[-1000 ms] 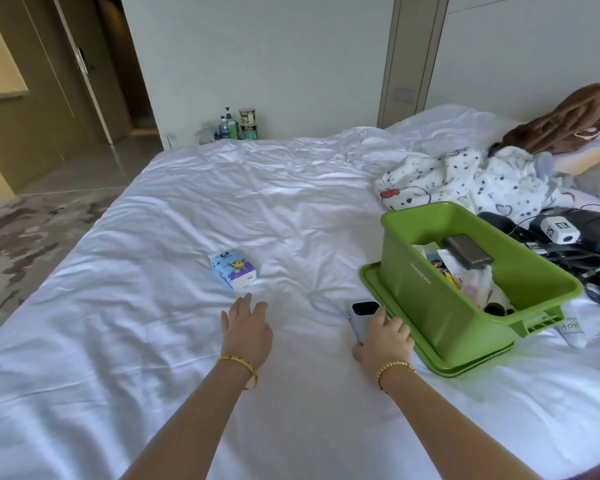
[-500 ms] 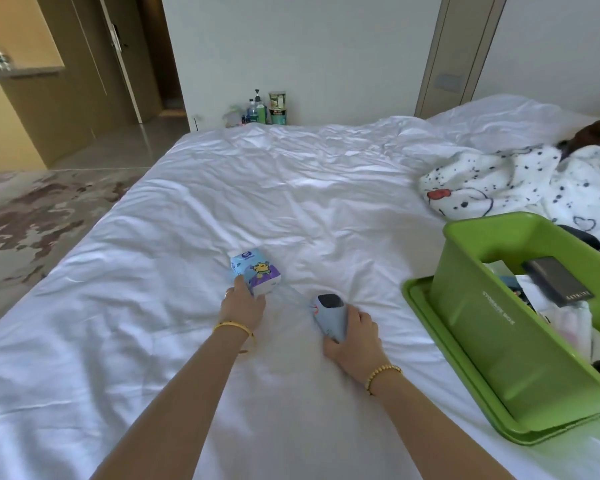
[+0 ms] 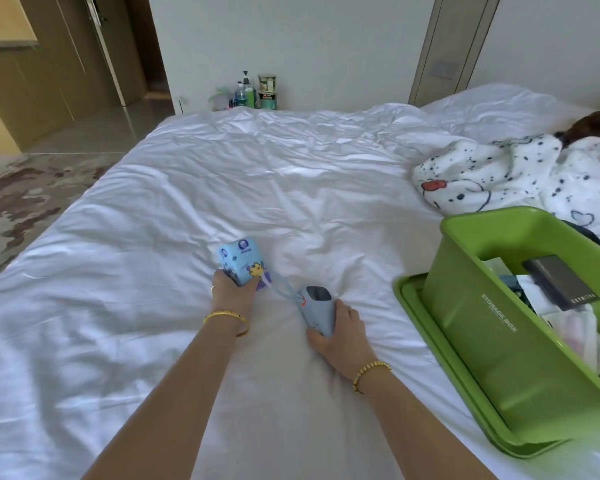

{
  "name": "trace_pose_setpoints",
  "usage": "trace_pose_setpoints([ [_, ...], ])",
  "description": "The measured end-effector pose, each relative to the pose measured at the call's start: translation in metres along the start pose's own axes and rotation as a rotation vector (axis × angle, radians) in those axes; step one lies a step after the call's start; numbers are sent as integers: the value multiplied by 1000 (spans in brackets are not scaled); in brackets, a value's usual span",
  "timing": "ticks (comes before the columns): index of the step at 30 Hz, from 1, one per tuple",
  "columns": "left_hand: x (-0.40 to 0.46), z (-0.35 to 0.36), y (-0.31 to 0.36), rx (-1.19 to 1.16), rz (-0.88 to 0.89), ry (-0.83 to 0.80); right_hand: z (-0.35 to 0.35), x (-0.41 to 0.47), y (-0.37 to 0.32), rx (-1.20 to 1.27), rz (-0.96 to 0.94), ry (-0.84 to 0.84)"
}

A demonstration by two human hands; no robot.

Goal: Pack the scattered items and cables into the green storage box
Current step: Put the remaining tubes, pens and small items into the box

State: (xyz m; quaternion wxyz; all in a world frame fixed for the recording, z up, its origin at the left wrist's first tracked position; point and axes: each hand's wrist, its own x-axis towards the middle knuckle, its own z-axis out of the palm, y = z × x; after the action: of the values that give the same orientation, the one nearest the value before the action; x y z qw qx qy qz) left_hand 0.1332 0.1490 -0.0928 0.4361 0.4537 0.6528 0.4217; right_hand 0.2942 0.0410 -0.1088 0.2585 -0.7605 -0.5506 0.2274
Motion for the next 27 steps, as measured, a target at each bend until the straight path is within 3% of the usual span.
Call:
trace_pose_setpoints([
  [4, -34, -17, -1, -70, 113, -35, -1, -10, -9, -176, 33, -107],
  [9, -68, -39, 22, 6, 195, -99, -12, -37, -13, -252, 56, -149],
  [14, -111, -38, 66, -50, 266, -147, -50, -71, -12, 344, 26, -132],
  [18, -153, -18, 99, -205, 274, -110, -111, -94, -26, 613, -69, 44],
  [23, -200, 15, 123, -207, 316, -214, -217, -113, -17, 477, -140, 317],
  [27, -229, 43, 132, -186, 329, -306, -266, -118, 28, 76, 140, 328],
])
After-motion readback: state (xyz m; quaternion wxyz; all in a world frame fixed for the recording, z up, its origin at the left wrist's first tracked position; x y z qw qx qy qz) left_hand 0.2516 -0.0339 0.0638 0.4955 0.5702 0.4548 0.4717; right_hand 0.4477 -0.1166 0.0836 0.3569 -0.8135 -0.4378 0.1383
